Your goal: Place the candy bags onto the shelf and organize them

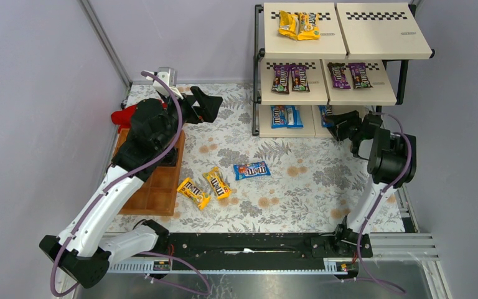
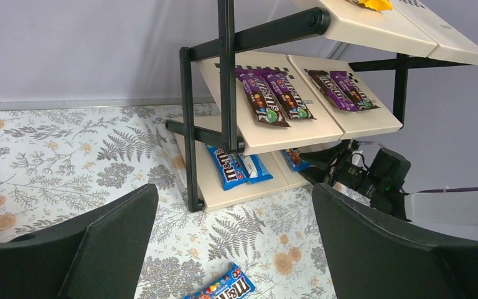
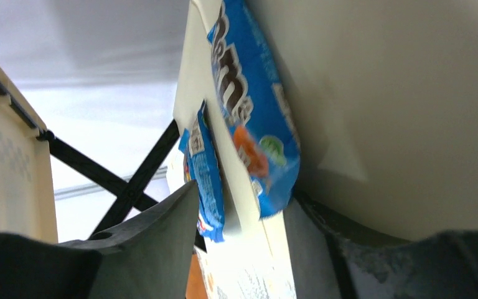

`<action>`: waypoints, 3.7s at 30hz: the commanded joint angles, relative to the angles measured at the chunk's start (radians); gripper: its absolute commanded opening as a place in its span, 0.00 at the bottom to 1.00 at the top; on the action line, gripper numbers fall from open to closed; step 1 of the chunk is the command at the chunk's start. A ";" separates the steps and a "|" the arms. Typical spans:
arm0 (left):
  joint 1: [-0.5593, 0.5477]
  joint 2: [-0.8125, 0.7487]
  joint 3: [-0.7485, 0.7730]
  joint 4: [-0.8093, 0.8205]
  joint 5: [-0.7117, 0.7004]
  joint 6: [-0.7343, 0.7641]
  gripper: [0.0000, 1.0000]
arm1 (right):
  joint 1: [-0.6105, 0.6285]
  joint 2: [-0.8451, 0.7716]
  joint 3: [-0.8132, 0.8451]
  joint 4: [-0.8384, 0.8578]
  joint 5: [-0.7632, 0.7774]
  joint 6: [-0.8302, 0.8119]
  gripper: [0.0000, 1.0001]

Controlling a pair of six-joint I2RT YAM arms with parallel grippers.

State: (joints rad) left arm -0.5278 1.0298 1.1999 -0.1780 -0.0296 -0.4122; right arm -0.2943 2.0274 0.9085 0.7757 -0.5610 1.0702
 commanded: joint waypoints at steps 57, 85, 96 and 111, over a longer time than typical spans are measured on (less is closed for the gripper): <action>-0.044 0.626 -0.411 0.342 0.286 -0.482 0.62 | 0.455 -0.562 -0.495 -0.174 -0.260 -0.505 1.00; -0.040 0.583 -0.410 0.445 0.379 -0.439 0.00 | 0.426 -0.681 -0.555 -0.161 -0.244 -0.468 1.00; -0.040 0.266 -0.284 0.152 0.523 -0.170 0.00 | 0.516 -0.744 -0.521 -0.074 -0.347 -0.383 1.00; -0.048 0.032 -0.062 0.269 1.027 -0.221 0.00 | 0.712 -0.954 -0.491 0.354 -0.286 0.033 1.00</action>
State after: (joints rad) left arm -0.5697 1.1072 1.1141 -0.1093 0.8028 -0.5232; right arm 0.3870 1.1427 0.4007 0.8898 -0.8814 0.9115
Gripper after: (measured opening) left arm 0.005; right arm 0.995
